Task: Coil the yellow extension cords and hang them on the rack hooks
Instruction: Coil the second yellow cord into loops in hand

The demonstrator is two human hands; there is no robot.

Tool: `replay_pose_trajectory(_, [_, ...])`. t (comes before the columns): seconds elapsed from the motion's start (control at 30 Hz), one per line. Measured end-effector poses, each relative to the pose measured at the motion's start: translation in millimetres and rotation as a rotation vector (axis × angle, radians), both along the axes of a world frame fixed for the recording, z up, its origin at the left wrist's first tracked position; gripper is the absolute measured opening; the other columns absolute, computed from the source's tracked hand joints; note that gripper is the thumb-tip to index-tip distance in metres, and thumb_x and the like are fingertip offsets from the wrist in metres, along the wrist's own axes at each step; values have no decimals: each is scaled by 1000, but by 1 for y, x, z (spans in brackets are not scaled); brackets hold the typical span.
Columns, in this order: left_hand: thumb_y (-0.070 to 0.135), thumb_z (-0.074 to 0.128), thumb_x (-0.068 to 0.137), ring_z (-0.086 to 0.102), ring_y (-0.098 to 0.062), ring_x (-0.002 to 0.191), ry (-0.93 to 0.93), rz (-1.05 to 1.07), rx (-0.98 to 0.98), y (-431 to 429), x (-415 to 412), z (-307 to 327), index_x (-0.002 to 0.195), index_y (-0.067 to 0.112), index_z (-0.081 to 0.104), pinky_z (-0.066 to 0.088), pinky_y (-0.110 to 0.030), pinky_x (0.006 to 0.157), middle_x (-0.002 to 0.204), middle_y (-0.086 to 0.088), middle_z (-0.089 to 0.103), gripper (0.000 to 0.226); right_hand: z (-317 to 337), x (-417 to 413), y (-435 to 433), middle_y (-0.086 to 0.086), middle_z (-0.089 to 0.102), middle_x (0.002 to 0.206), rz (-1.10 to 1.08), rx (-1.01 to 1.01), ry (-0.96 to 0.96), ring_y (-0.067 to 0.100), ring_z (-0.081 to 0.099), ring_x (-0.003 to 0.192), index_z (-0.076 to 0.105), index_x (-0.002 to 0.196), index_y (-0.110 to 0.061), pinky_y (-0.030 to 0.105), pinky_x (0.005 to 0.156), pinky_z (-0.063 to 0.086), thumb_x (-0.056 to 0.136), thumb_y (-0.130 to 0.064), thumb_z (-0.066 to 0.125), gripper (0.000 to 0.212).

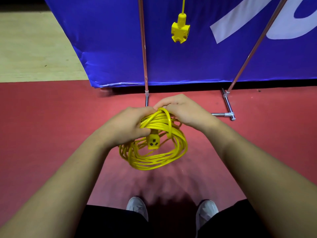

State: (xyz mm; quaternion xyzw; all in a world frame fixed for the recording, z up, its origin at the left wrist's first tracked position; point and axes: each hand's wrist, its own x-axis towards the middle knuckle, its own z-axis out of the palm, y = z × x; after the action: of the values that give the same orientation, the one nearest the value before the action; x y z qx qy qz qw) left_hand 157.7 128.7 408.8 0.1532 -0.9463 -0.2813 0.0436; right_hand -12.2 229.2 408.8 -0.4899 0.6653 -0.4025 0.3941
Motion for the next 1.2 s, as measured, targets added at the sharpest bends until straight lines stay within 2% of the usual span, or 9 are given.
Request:
replay_pose_trajectory(0.1, [8,70,72,48,14,59,42,63,19,2,2,2,100,26,60,34,-8,56,65,33,55,34,0,5,1,-11,64,70,-10,-68,72,0,54,58,67,106,-6,14,56,40,91,5,48,26])
replay_pose_trajectory(0.17, [6,69,72,47,11,55,65,128,49,0,3,2,88,30,54,34,-10,53,63,34,54,32,-8,3,-1,-1,60,92,-169,-181,190,11,57,76,59,123,-12,22,69,47,88,8,46,42])
replay_pose_trajectory(0.27, [9,68,71,45,3,49,99,258,108,-5,3,1,77,26,52,32,-16,48,55,18,54,24,-11,-3,3,1,60,84,-405,-253,292,13,54,70,64,100,-12,30,70,47,82,2,46,29])
replay_pose_trajectory(0.33, [11,68,69,43,-2,49,113,330,113,-9,3,-1,78,18,55,31,-18,47,53,7,49,17,-14,2,9,3,63,68,-315,-158,235,12,54,62,66,81,-7,32,63,48,81,-2,53,14])
replay_pose_trajectory(0.5, [15,65,67,63,-22,63,118,521,106,-13,-4,-9,82,13,62,50,-37,61,63,-5,66,16,-25,23,12,8,64,77,-484,-6,496,27,59,76,59,79,-10,38,70,48,79,-30,64,21])
replay_pose_trajectory(0.77, [12,63,68,60,-22,50,174,637,299,-13,-5,-9,77,10,63,50,-37,56,56,-7,65,10,-61,42,0,13,52,122,-129,236,518,32,53,115,54,125,-11,39,96,46,77,-47,72,64])
replay_pose_trajectory(0.97, [12,63,68,64,-19,55,179,640,217,-13,-5,-8,76,12,63,49,-34,56,58,-3,68,8,-54,35,0,5,51,81,-159,144,508,20,46,78,41,65,-21,30,65,32,74,-45,76,43])
replay_pose_trajectory(1.1, [16,66,70,59,-25,66,157,658,-22,-25,-2,-4,78,12,61,36,-33,57,64,-3,64,10,-14,18,13,5,58,63,-91,119,321,21,56,60,58,68,-6,37,57,47,74,-32,77,33])
replay_pose_trajectory(1.2, [18,67,73,56,-34,75,104,611,-127,-24,-6,-7,91,9,58,36,-35,60,73,-8,60,21,7,-1,22,16,65,84,-66,68,284,24,63,70,65,75,-1,36,62,51,75,-27,77,29])
